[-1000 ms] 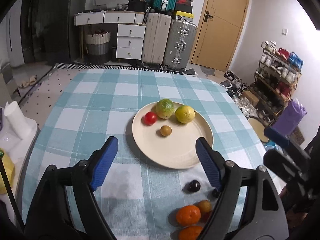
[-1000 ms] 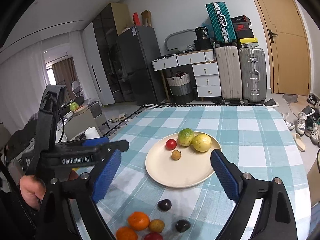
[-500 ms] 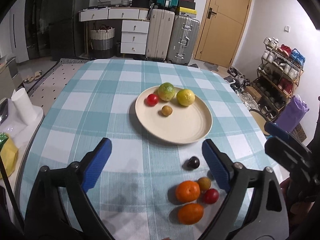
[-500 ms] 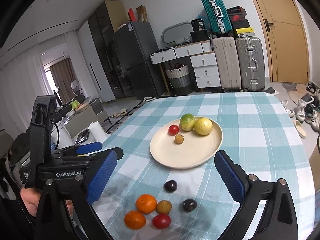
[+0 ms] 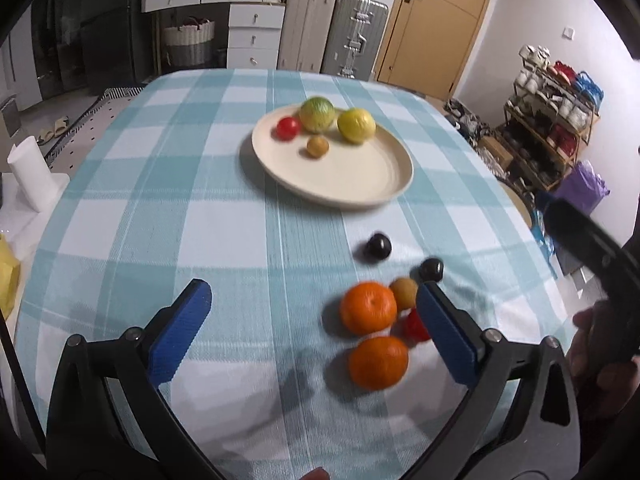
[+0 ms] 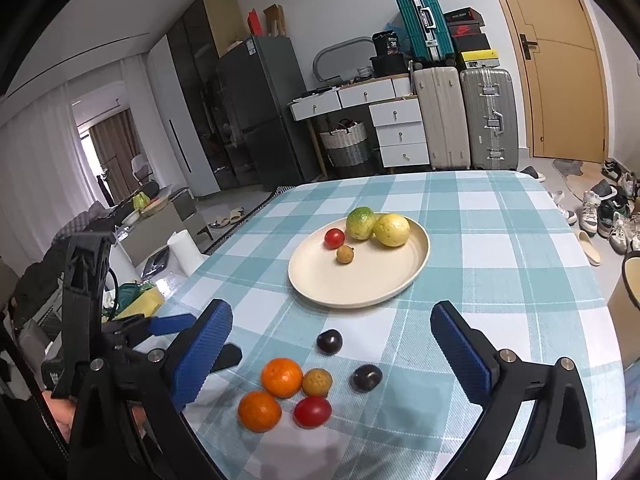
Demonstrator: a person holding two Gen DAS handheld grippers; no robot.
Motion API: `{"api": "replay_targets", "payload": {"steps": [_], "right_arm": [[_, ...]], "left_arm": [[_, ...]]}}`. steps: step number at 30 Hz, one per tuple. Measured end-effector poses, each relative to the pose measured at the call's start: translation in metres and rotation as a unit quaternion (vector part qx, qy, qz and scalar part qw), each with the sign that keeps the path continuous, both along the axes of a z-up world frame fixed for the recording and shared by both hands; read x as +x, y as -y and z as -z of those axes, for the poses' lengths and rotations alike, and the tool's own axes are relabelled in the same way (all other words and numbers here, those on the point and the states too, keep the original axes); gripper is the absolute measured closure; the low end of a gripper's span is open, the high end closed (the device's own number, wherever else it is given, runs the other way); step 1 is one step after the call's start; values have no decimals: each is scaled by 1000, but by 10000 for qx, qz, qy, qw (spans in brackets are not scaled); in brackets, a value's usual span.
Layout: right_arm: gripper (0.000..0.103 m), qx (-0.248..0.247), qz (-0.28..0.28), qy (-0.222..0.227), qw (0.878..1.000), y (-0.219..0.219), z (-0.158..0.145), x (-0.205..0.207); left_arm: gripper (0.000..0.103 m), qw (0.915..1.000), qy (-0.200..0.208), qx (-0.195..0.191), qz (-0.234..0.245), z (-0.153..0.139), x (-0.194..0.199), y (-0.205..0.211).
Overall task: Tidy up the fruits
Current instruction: 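Move both tools back toward the remaining fruits, then grasp an orange with the left tool while the right tool grasps a red tomato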
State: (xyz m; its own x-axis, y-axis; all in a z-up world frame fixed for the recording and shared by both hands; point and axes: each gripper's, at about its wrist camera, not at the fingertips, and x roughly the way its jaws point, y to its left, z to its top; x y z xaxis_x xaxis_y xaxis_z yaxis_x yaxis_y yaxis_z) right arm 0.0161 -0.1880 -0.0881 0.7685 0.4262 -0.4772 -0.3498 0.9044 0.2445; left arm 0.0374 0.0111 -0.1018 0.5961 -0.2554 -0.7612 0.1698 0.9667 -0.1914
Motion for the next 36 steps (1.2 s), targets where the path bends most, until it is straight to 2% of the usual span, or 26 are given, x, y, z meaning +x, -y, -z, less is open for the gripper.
{"api": "replay_targets", "payload": {"steps": [7,13,17,24,26,28,29,35,36], "right_arm": [[2,-133,25,-57,9999,0,9,-6],[2,-192,62,-232,9995,2,21,-8],[2,-178,80,-285,9994,4,26,-10],[2,-144,116,-423,9989,8,35,-8],[2,-156,121,-448,9988,8,36,-8],[2,-155,129,-467,9987,9,38,-8],[2,-150,130,-472,9987,10,39,-8],[2,-158,140,-510,9985,11,42,-9],[2,-160,137,-527,9984,11,43,-9]], "left_arm": [[1,9984,-315,103,448,24,-15,15],[1,9967,-484,203,611,36,-18,26],[1,9962,-479,365,632,41,-17,31],[2,9956,-476,371,719,45,-16,35],[8,9955,-445,371,750,44,-17,36],[24,9954,-447,306,794,44,-17,35],[27,9954,-467,246,799,44,-17,35],[51,9936,-636,-262,898,45,-16,28],[59,9926,-645,-353,964,45,-16,28]]}}
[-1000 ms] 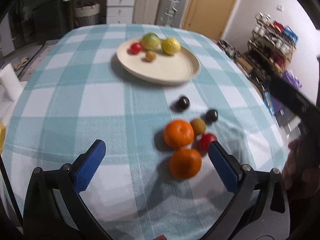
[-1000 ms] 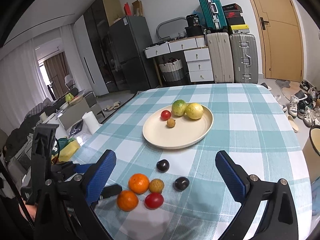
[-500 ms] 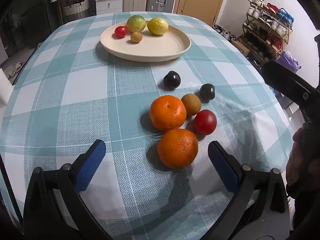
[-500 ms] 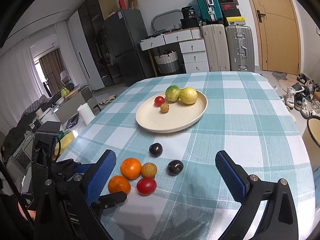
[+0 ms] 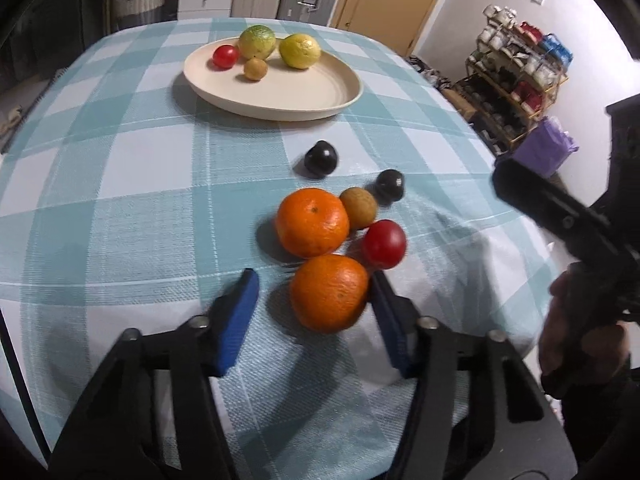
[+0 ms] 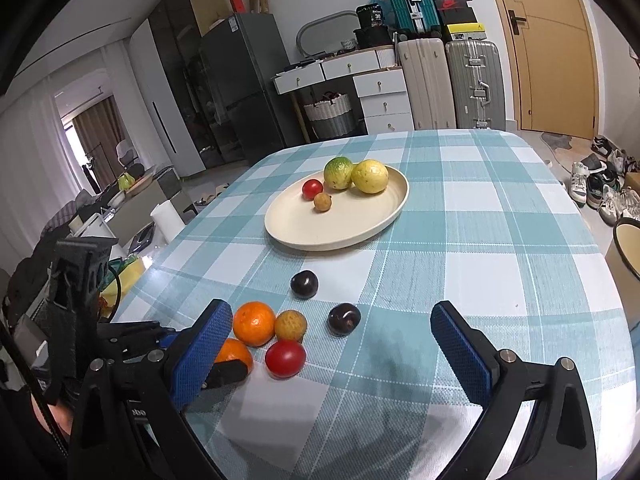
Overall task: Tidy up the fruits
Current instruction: 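Grasp an orange with the left tool while the right tool grasps a red tomato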
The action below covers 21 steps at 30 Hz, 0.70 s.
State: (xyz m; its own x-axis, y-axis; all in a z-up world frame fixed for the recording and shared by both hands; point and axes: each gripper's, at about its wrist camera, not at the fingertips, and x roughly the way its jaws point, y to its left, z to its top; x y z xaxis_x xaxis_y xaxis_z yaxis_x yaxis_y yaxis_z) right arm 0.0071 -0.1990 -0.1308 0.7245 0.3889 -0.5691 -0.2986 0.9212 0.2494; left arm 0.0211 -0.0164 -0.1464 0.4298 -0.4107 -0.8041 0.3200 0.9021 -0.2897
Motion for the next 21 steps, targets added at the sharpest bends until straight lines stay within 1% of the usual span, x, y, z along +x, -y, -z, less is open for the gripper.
{"api": "replay_targets", "payload": {"steps": [1,4,6,14,17,21], "right_arm": [[2,1,-6,-21,10000,0,1,0],[2,-32,-27,-121,9999,-2,4,0],[2,-69,-29,-110,9999,-3,5,-1],[2,-74,-141,-314,9994,-9,18,0],[2,-188,-110,-379,9990,-13,22,2],[2,-226,-198,-463,9985,-19,28,2]], "left_arm": [[66,10000,-2,-82,37,-1,-1,0],[67,9999,18,-94,91,-2,-2,0],[67,9996,-21,-244,105,-3,-3,-4],[67,9983,-55,-577,-59,-14,-3,-25],[67,9972,-79,-736,-148,-19,-2,-36],[67,9965,40,-786,-280,-30,-1,-47]]}}
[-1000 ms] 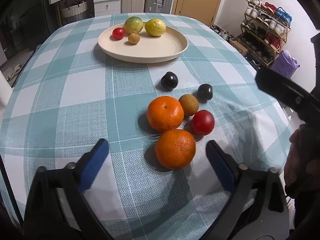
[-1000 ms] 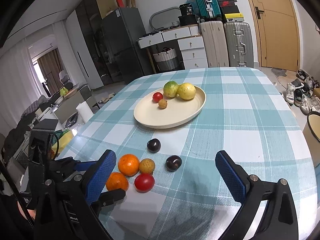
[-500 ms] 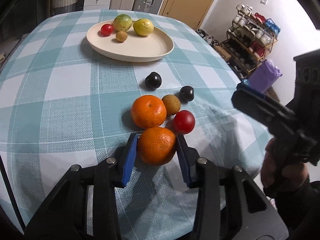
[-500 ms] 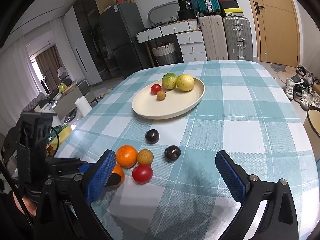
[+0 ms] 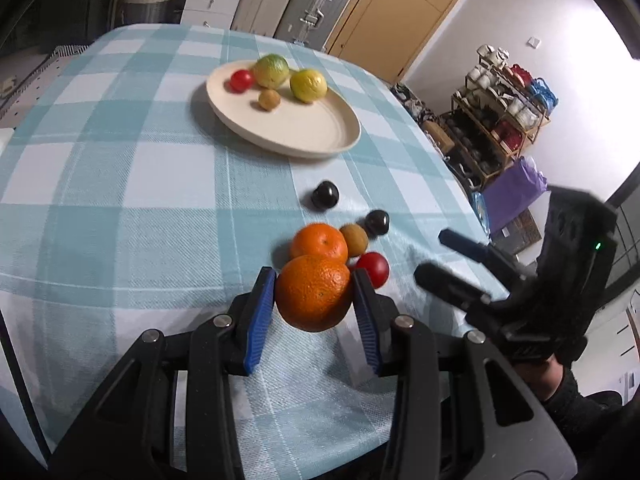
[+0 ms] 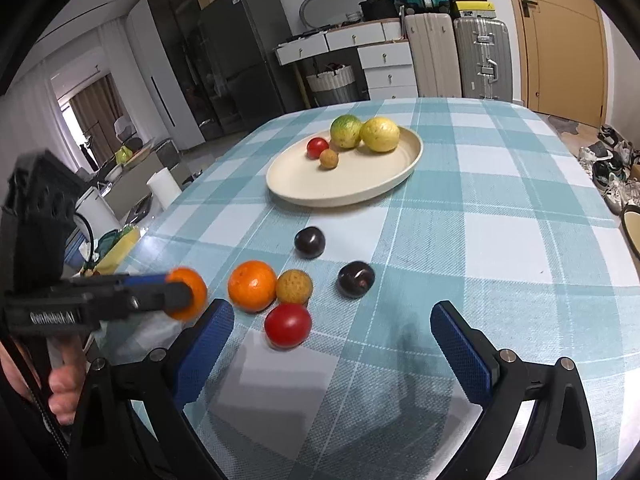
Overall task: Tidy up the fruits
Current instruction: 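Grasp an orange with the left tool while the right tool grasps a red tomato, then carry the orange and red tomato onto the cream plate and open both tools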
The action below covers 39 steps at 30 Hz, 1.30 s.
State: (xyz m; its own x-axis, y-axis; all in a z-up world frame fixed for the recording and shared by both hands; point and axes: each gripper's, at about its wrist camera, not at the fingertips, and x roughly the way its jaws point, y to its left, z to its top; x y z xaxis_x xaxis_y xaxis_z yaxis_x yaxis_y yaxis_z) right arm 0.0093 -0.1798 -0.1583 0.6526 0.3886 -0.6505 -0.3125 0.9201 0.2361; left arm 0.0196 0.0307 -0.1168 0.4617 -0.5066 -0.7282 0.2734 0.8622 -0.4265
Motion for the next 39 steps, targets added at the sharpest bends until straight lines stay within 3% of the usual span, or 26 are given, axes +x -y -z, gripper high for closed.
{"api": "replay_targets", "payload": {"steps": [4,10,15,17,22,23,27,28,39], "right_arm": [[4,-72,-143,-21,9999,-9,4,-1],[18,-187,-289,-146,9993,-20,10,0],[33,-265,-394,-189,9987,-27,15,2],[45,-279,-488,-190,9982,-30,16,1],[53,-437,-583,-170,9972,-38,18,0],[58,-450,-599,-179,9970,-39,18,0],[65,-491,-675,-237,9962,-43,21,1],[72,-506,-713,-229,9959,-45,21,1],[75,-423,-745,-212,9961,-43,21,1]], "left_arm": [[67,9999,60,-29,-110,-7,1,-8],[67,9998,87,-19,-159,-10,1,-14],[67,9999,15,-25,-140,-5,-1,-14],[67,9999,10,-28,-148,-4,-1,-13],[67,9999,-26,21,-123,0,-2,-11],[67,9999,-46,5,-117,2,-1,-11],[67,9999,-72,-10,-110,4,-2,-10],[67,9999,-73,-9,-111,4,-2,-10],[67,9999,-54,-12,-130,3,0,-12]]}}
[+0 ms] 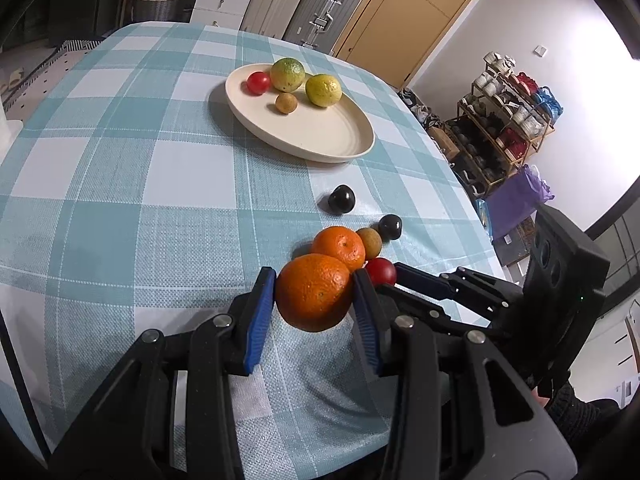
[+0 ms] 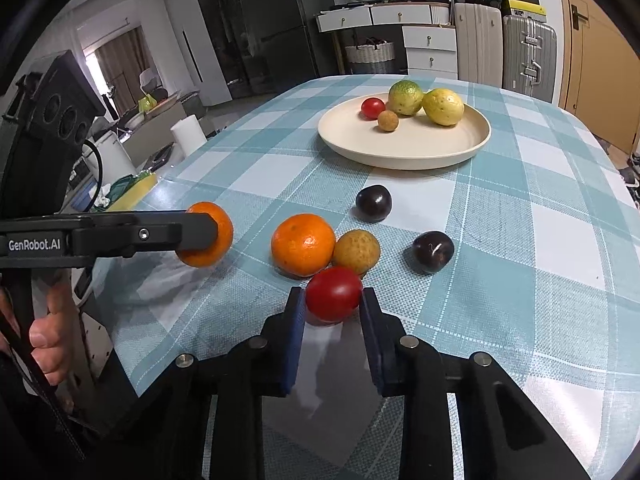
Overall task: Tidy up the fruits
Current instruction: 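Carry the orange and red tomato onto the cream plate and open both tools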
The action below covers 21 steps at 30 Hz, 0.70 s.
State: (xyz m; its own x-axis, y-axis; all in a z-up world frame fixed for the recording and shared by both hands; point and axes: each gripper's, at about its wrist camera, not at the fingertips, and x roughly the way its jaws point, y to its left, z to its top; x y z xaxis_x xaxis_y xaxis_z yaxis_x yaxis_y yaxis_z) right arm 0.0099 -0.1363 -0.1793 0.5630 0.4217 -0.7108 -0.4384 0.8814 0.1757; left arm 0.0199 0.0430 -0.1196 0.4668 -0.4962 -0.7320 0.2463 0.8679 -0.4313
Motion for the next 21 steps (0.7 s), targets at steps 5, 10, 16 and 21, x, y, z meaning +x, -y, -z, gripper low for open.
{"api": "replay_targets", "payload": {"steps": [5,10,16,21], "right_arm": [[75,291,-28,112,9995,8,-10,-5],[82,607,-123,333,9975,15,-28,-9],[82,682,-128,452,9966,19,-41,7],[82,886,-173,397,9951,22,-36,7]], "left_arm": [[67,10000,39,5,-24,-4,4,-1],[67,9999,88,3,-65,-6,15,-3],[67,9999,135,38,-89,-10,36,-2],[67,9997,147,26,-168,-8,44,-2]]}}
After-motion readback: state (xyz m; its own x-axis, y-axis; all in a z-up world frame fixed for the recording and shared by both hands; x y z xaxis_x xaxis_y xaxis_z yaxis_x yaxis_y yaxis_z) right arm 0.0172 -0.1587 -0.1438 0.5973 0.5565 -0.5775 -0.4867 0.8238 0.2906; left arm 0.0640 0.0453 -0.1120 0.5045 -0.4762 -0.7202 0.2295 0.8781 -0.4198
